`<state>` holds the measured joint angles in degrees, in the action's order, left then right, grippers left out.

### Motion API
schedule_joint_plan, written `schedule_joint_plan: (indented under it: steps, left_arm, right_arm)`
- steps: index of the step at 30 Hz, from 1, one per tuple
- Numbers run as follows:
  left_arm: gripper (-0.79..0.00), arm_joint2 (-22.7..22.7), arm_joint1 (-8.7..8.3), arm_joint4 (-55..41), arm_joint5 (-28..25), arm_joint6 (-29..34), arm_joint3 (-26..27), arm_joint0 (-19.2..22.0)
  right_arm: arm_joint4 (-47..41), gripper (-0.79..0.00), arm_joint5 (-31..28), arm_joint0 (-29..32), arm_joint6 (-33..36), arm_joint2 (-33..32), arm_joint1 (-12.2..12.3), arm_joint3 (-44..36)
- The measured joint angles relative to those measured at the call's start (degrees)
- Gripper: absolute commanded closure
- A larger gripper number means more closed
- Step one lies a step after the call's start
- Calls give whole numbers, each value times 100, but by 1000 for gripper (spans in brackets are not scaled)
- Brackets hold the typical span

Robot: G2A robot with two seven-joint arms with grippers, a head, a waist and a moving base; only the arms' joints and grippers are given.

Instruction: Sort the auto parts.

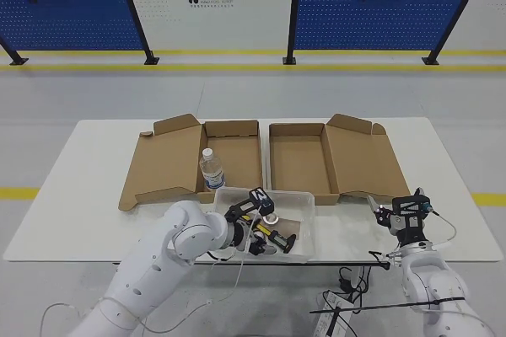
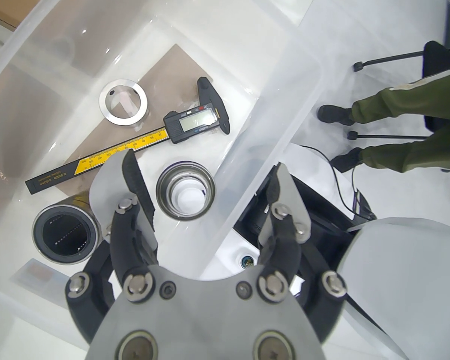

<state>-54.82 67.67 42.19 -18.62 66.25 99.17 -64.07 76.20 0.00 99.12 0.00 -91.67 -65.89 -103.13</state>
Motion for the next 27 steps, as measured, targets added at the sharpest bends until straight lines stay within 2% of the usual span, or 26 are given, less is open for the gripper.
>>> schedule_joint_plan:
  steps: [11, 27]
  left_arm:
    - [-585, 104, -24, 91, 43, -20, -78, 71]
    - [-570, 227, -49, 253, 215, 17, -133, 191]
  right_arm:
    - [0, -785, 0, 0, 0, 0, 0, 0]
    - [0, -785, 0, 0, 0, 0, 0, 0]
